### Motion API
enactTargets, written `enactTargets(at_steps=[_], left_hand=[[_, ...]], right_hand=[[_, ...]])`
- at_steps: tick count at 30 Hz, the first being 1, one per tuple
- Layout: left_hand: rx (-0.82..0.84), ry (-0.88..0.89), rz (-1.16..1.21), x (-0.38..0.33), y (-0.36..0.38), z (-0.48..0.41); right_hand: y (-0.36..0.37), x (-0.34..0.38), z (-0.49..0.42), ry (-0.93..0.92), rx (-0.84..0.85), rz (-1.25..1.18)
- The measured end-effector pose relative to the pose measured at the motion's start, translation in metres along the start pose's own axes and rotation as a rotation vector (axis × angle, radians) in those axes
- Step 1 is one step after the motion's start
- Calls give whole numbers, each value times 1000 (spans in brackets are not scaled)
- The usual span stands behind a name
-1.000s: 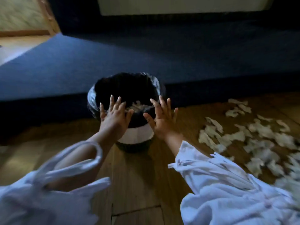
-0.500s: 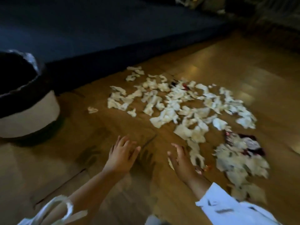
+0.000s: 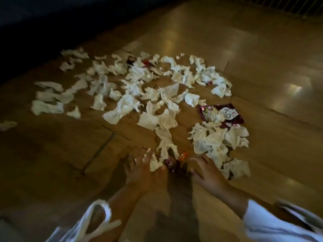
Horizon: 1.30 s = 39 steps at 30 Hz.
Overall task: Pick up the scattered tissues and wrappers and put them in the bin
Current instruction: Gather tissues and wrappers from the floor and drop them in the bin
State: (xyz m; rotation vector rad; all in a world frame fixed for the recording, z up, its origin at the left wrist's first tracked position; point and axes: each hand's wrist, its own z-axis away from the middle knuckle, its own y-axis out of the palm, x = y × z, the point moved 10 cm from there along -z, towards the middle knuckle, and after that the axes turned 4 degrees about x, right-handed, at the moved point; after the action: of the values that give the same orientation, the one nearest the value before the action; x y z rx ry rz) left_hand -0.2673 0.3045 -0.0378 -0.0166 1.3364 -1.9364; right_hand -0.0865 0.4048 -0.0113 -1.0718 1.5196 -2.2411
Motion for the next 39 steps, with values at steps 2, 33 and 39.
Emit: enactTargets(at_steps=[2,33,39], left_hand=[[29,-38,37,-6,34,-28],[-440,-150,871,29,22,24],[-330,-87,608,-9,45,10]], right_hand=[[7,-20,-5,-18,-23,62],[21,-23,-17,-212,-45,-223],[-62,-126,14,84,-425,-346]])
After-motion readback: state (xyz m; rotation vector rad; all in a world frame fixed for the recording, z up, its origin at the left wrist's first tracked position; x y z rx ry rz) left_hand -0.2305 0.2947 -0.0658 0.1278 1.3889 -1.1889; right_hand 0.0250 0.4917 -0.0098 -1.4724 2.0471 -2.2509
